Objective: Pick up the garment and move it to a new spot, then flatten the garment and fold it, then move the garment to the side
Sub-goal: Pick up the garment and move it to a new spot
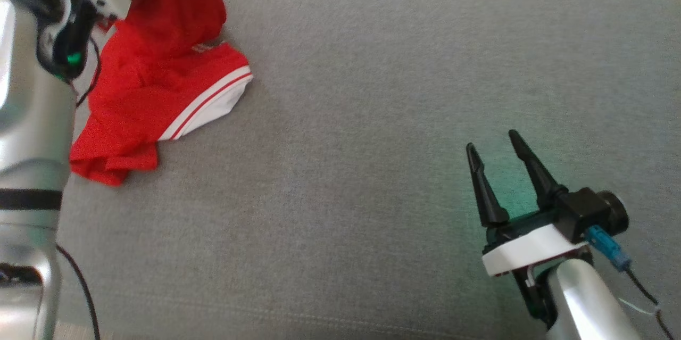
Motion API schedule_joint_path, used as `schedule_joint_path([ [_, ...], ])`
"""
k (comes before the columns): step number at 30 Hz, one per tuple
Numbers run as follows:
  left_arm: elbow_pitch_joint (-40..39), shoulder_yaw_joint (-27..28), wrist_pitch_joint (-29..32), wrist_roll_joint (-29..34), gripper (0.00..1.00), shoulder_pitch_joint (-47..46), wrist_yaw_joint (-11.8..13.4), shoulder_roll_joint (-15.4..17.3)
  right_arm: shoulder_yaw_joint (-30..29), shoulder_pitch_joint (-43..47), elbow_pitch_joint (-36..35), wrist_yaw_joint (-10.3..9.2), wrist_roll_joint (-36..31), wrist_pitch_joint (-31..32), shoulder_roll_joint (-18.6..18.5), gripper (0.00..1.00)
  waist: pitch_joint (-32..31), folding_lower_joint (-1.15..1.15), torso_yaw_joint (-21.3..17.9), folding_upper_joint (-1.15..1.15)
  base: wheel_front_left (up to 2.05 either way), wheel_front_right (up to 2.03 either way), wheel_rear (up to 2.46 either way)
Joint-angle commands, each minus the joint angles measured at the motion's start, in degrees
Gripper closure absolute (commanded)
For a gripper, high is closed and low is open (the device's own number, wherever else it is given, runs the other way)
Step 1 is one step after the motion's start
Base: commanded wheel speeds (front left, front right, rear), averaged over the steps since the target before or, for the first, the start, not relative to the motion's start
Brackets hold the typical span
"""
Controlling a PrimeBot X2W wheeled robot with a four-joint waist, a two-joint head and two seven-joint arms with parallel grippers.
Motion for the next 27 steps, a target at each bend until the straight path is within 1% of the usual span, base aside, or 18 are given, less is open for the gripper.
schedule_joint_path([
  [1, -5.8, 0.2, 1.5, -2.1, 1.0, -2.6, -0.3, 4.4, 1.4, -0.1, -1.1, 0.44, 0.5, -0.9, 0.8, 0.0, -2.4, 0.0, -2.3, 0.0, 0.0, 0.0, 0.0],
  [4, -16.3, -1.9, 5.5, -6.3, 1.0, -1.7, -0.3, 6.3, 1.5, 0.0, 0.0, 0.44, 1.1, -1.2, 1.7, 0.0, -4.2, 0.0, -4.4, 0.0, 0.0, 0.0, 0.0],
  [8, -29.9, -2.6, 12.4, -12.2, 1.0, 0.6, -0.3, 7.4, 1.2, 0.0, 0.0, 0.44, 1.8, -1.4, 2.5, 0.0, -5.2, 0.0, -7.5, 0.0, 0.0, 0.0, 0.0],
  [10, -35.9, -2.4, 15.7, -14.9, 1.0, 2.1, 0.1, 7.3, 1.2, 0.1, -0.5, 0.44, 2.0, -1.4, 2.8, 0.0, -5.4, 0.0, -9.3, 0.0, 0.0, 0.0, 0.0],
  [13, -44.0, -2.6, 20.6, -19.3, 1.0, 4.7, 1.5, 6.4, 1.2, 0.1, -1.3, 0.44, 2.3, -1.4, 3.1, 0.0, -5.0, 0.0, -12.1, 0.0, 0.0, 0.0, 0.0],
  [17, -50.9, -4.2, 25.3, -24.7, 1.0, 9.1, 3.3, 4.5, 1.3, -0.2, -2.5, 0.44, 2.8, -1.4, 3.3, 0.0, -3.8, 0.0, -16.3, 0.0, 0.0, 0.0, 0.0],
  [19, -52.0, -5.1, 26.5, -26.8, 1.0, 11.3, 4.2, 3.3, 1.4, -0.4, -3.2, 0.44, 3.5, -1.4, 3.3, 0.0, -3.1, 0.0, -18.5, 0.0, 0.0, 0.0, 0.0],
  [22, -50.0, -6.3, 27.5, -29.6, 1.0, 14.4, 4.9, 1.6, 2.0, -0.7, -4.0, 0.44, 4.9, -1.4, 3.3, 0.0, -2.1, 0.0, -21.7, 0.0, 0.0, 0.0, 0.0],
  [24, -45.9, -7.3, 27.2, -28.4, 1.0, 15.9, 4.9, 2.0, 2.2, -0.8, -4.3, 0.44, 5.7, -1.4, 3.3, 0.0, -1.6, 0.0, -23.6, 0.0, 0.0, 0.0, 0.0],
  [27, -35.6, -8.4, 24.3, -24.2, 1.0, 17.4, 4.7, 3.4, 2.6, -1.1, -4.6, 0.44, 6.5, -1.4, 3.3, 0.0, -0.9, 0.0, -26.1, 0.0, 0.0, 0.0, 0.0],
])
